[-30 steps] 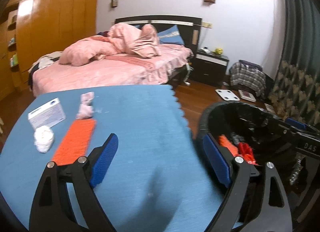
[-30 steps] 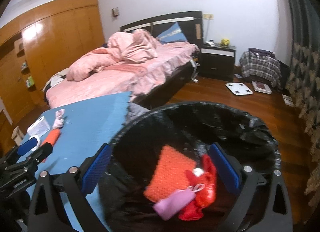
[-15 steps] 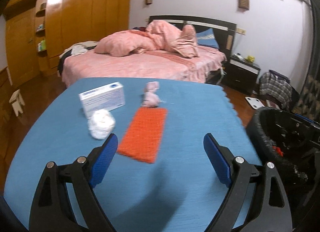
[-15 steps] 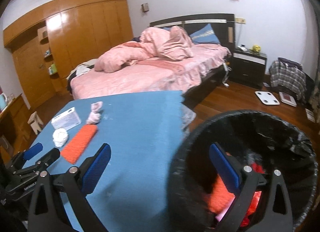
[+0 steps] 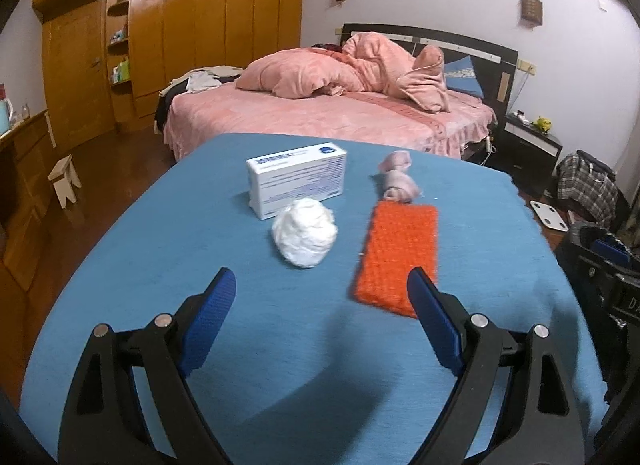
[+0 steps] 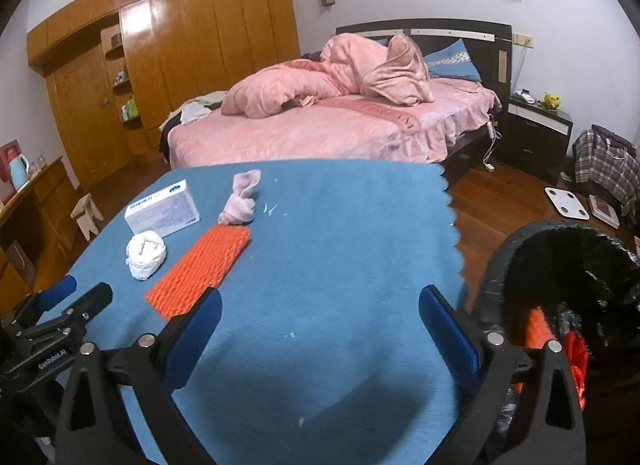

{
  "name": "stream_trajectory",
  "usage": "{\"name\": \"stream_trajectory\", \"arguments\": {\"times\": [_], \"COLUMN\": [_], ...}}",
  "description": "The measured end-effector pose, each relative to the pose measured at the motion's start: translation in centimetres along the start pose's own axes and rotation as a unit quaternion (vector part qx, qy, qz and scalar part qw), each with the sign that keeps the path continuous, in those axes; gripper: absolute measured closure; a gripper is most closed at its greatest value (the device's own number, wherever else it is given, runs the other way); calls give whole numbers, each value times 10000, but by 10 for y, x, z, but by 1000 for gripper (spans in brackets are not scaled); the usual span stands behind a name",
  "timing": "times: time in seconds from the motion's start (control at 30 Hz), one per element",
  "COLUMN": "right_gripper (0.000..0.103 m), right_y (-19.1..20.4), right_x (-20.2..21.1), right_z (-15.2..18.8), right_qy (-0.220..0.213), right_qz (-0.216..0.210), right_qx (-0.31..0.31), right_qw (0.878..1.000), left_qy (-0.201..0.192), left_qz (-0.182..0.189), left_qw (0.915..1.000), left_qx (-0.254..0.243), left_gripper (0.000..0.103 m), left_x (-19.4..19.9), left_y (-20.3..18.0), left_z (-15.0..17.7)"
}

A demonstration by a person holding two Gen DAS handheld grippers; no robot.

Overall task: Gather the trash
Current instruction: 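Return both tools from the bin to the table, then grasp the white tissue ball with the left tool and lift it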

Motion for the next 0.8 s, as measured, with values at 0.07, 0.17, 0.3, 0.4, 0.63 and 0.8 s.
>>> {"name": "stream_trajectory", "arguments": {"times": [0.07, 0.17, 0.3, 0.4, 0.63, 0.8], "right_gripper": [6, 6, 6, 6, 6, 6], "right_y": [3, 5, 7, 8, 16, 25], "right_x": [-7, -15, -26, -34, -52, -60], "right_z": [2, 3, 3, 3, 0, -1], "right_qy": [44, 86, 138, 183, 255, 296], "right_qz": [14, 44, 74, 84, 54, -12], "right_qx": [0, 20, 41, 76, 132, 177], "right_qw": [10000, 10000, 9999, 9998, 9996, 9994], "left_qy": [18, 35, 143, 316, 667, 1097], "left_qz": [-31, -44, -23, 7, 115, 175], "left_qw": [10000, 10000, 9999, 9994, 9975, 9936], "left_qx": [-1, 10, 43, 125, 202, 220], "left_gripper": [18, 18, 18, 22, 27, 48], "left_x": [-6, -19, -40, -56, -85, -99], "left_y": [5, 10, 10, 10, 11, 12], "left_z": [-2, -6, -10, -9, -7, 7]}}
Point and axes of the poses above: each gripper's, at about its wrist camera, not at the fingertips, and x roughly against the way its jaws point, y to its left, z to its underside, the point moved 9 cm from there along -x, roughly the way its jaws point, and after that the axes turned 10 degrees about -y, right-handed, at the moved point
